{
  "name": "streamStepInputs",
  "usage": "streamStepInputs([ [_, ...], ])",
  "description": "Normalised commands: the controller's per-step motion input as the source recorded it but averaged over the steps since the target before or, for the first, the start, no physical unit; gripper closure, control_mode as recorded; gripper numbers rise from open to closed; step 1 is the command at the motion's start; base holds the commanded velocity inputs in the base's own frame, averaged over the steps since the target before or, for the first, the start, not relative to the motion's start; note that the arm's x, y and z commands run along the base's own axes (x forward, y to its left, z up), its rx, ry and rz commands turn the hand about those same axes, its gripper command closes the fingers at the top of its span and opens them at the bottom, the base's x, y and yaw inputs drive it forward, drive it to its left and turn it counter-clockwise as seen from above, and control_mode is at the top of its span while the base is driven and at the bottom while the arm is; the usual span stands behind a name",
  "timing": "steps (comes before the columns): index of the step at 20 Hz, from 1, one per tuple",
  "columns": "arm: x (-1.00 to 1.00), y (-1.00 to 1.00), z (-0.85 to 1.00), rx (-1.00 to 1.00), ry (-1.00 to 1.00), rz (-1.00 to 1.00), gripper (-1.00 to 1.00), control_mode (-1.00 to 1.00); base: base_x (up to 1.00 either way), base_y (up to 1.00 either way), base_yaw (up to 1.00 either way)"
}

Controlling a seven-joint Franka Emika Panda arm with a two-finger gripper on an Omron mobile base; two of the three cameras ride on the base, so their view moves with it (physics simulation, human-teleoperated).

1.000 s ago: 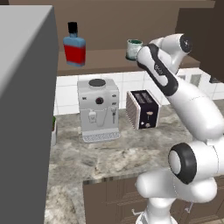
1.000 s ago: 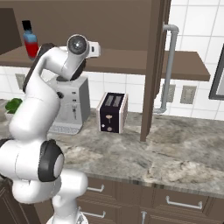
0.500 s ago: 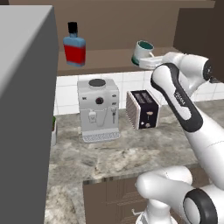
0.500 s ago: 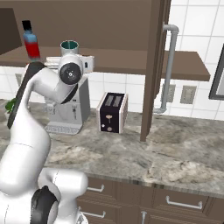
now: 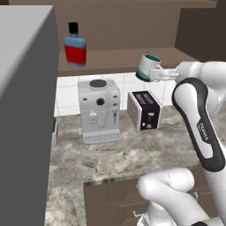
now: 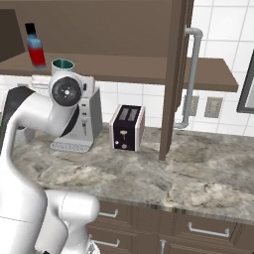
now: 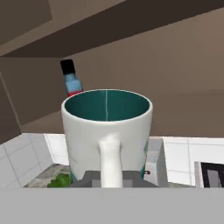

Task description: Open the cabinet directly in front. Then move the liquor and the mug to the dining counter with the candle on it.

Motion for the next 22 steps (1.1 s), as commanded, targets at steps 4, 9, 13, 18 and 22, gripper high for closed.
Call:
streamStepInputs([
  [4, -0.88, 0.19, -0.57, -0.04, 0.14, 0.1, 1.0, -1.0, 0.0, 0.0, 0.0],
  [9, -0.02, 0.0, 0.0, 0.0, -0.01, 0.0, 1.0, -1.0, 0.0, 0.0, 0.0],
  [13, -0.18, 0.08, -0.02, -0.1, -0.18, 0.0, 1.0, -1.0, 0.0, 0.0, 0.0],
  [18, -0.19, 0.08, 0.0, -0.11, -0.15, -0.02, 1.0, -1.0, 0.0, 0.0, 0.0],
  [22, -0.06, 0.13, 0.01, -0.13, 0.07, -0.03, 1.0, -1.0, 0.0, 0.0, 0.0],
])
